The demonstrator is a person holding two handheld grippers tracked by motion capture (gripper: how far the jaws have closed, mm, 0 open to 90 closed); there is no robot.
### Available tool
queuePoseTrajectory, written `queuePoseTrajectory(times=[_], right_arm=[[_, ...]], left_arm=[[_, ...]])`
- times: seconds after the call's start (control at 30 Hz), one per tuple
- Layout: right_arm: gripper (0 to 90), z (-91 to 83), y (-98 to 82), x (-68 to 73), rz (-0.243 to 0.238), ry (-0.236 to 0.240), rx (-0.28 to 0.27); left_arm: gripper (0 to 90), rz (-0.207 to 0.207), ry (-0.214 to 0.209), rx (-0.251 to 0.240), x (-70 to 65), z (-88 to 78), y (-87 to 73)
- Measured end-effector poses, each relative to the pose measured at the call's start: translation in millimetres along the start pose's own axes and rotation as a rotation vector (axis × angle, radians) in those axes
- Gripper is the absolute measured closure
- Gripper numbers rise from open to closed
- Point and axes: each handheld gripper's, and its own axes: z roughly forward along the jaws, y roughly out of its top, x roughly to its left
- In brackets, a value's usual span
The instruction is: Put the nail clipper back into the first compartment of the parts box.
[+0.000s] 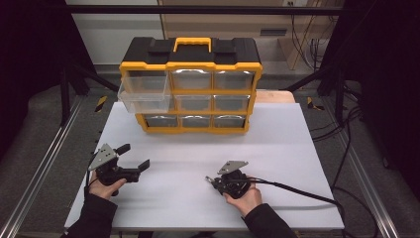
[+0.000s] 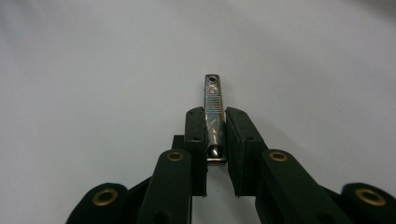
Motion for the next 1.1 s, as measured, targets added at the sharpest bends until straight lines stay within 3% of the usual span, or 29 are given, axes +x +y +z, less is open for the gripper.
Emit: queuePoseTrajectory(times=[0.57, 1.1], right_arm=[[79.4, -30.5, 13.9, -7.8, 0.003, 0.0, -0.113], [79.4, -69.8, 29.5, -21.2, 0.03, -0.006, -0.231]], left_arm=[[0.4, 0.003, -0.001, 0.005, 0.0, 1.1, -0.2], [0.3, 0.003, -0.001, 0.008, -0.1, 2.0, -0.5]])
